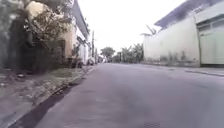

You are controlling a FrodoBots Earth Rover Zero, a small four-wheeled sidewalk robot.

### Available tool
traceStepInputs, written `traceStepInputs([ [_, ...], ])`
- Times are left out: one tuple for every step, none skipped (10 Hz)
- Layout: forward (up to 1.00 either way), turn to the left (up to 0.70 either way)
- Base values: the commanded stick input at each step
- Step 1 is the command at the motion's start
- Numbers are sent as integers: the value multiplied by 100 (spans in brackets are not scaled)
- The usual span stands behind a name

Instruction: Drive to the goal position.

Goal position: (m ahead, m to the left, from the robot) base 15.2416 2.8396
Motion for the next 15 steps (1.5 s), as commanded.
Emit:
traceStepInputs([
  [100,12],
  [100,12],
  [100,12],
  [100,12],
  [100,12],
  [100,12],
  [100,12],
  [100,12],
  [100,12],
  [100,12],
  [100,12],
  [100,12],
  [100,12],
  [100,12],
  [100,12],
])
